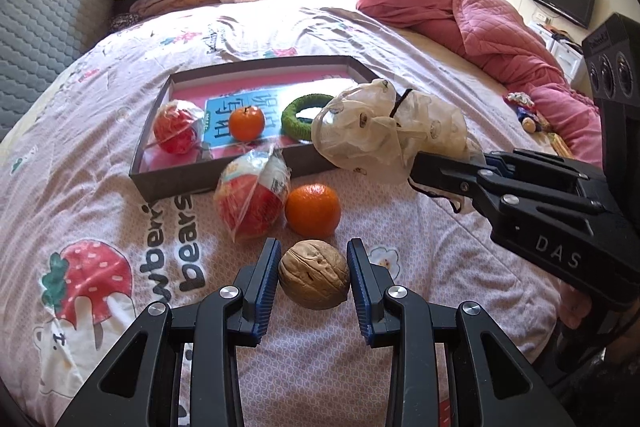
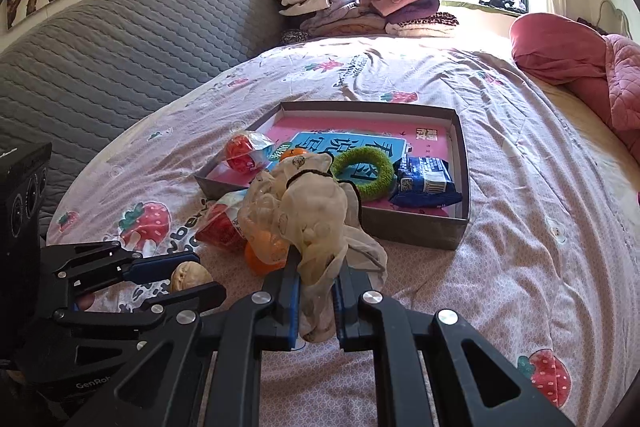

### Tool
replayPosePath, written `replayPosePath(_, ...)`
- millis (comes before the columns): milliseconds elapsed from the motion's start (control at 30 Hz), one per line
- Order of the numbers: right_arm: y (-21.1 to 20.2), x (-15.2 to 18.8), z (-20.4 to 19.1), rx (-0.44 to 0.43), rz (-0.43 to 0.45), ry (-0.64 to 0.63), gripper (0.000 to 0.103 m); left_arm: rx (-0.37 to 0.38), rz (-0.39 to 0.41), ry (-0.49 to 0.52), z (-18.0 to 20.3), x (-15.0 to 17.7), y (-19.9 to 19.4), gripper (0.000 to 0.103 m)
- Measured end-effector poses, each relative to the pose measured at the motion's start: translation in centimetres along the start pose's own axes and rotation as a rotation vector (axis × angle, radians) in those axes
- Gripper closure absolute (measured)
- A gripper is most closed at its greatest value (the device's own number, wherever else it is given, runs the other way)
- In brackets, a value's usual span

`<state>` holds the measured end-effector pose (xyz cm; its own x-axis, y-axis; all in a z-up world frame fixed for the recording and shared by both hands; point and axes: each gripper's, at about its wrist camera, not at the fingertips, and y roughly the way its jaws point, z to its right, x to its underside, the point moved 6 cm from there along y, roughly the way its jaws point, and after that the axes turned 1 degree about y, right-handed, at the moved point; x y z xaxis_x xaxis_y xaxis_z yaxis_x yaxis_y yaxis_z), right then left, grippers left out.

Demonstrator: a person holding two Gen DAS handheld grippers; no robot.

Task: Organize objects
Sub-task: 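Carry the walnut and white scrunchie over the grey tray with both tools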

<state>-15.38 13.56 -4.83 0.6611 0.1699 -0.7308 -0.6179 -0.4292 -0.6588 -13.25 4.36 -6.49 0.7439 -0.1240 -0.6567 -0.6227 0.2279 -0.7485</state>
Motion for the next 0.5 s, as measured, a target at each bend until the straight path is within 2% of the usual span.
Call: replayPosePath(500, -1.1, -1.6, 0.4, 0.013, 0.039, 0.031, 0.09, -0.01, 0.055, 0.018, -0.5, -3.0, -1.2, 0.068)
